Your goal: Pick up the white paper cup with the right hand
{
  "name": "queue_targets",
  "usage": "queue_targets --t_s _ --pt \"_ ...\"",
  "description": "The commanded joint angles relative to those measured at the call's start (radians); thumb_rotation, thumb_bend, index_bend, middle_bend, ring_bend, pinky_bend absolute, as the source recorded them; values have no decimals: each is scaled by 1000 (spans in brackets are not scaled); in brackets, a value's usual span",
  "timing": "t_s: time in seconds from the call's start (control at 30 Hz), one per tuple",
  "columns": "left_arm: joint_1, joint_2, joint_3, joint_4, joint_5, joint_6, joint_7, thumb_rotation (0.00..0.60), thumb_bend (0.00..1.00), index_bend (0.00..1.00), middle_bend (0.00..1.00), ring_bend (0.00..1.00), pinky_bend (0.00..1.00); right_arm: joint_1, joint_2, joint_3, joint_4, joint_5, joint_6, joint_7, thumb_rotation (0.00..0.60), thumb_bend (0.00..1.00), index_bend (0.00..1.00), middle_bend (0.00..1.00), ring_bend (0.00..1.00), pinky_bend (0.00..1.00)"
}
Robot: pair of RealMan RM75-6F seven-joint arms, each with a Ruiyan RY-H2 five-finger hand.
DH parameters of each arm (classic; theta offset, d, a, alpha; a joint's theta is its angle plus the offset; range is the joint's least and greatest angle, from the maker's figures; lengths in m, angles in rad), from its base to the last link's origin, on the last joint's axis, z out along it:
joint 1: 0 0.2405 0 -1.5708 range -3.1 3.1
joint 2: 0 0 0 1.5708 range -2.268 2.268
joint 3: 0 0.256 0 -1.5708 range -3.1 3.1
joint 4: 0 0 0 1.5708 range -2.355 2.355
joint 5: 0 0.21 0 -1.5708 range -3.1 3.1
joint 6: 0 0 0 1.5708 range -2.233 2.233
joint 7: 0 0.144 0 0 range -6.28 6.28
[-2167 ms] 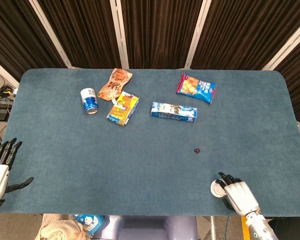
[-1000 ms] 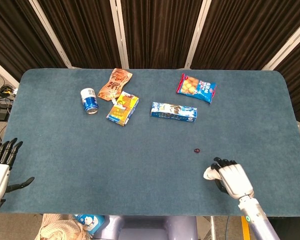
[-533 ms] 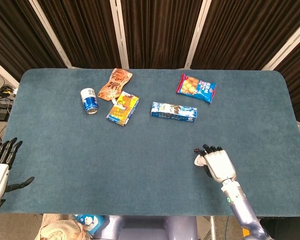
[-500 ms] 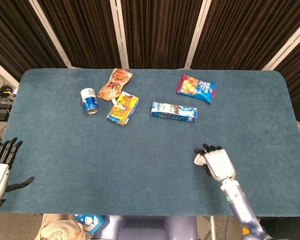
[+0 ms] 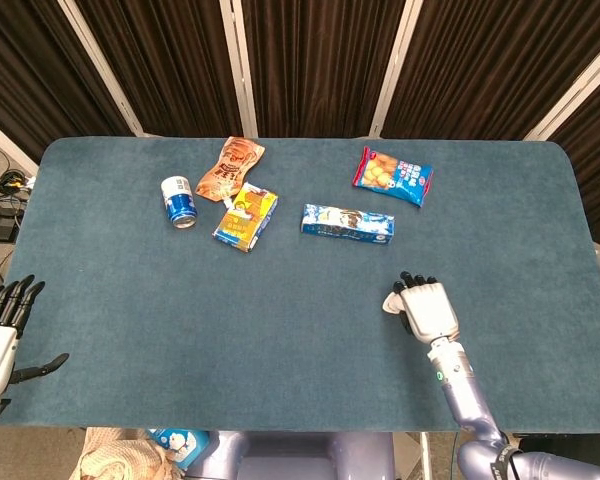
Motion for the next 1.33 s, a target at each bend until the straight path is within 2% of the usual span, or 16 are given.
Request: queue_targets --t_s 0.03,0.1,0.17,0.33,0.63,0.8,0.93,1.03,1.13,1.2,1.33 --pt "0 0 0 0 0 -1 -1 600 14 0 0 0 0 6 -8 -8 8 2 8 -5 600 459 352 252 307 373" --pt "0 0 1 0 0 0 -1 600 14 0 0 0 0 8 -14 -15 15 5 17 -14 600 457 127 216 279 373" --pt "1 0 1 0 2 2 0 600 14 0 0 0 0 11 -14 -21 14 11 21 -30 600 447 8 158 238 367" --pt "2 -2 1 1 3 5 2 600 15 0 0 0 0 19 7 -38 -20 -7 56 -83 600 405 0 15 141 305" --pt "6 -5 1 3 9 18 9 600 14 0 0 0 0 -25 131 -78 -200 -28 135 -103 600 398 0 0 78 261" --pt "9 -8 2 7 16 27 14 600 14 0 0 0 0 -109 258 -153 -309 -97 211 -43 600 398 0 0 70 259" --pt "11 -12 5 11 27 35 20 600 14 0 0 0 0 -186 361 -232 -366 -210 272 63 600 398 0 0 45 255" --pt "11 -15 6 13 34 40 21 600 14 0 0 0 0 -239 412 -283 -371 -302 324 144 600 398 0 0 7 196" --pt "13 -20 7 21 42 47 23 600 14 0 0 0 0 -301 455 -339 -317 -427 396 262 600 397 0 0 0 133" --pt "13 -23 7 24 46 52 22 600 14 0 0 0 0 -331 461 -353 -271 -477 435 329 600 397 0 0 0 113" --pt "13 -29 3 33 48 58 30 600 14 0 0 0 0 -367 433 -342 -168 -530 495 408 600 397 0 0 0 112"
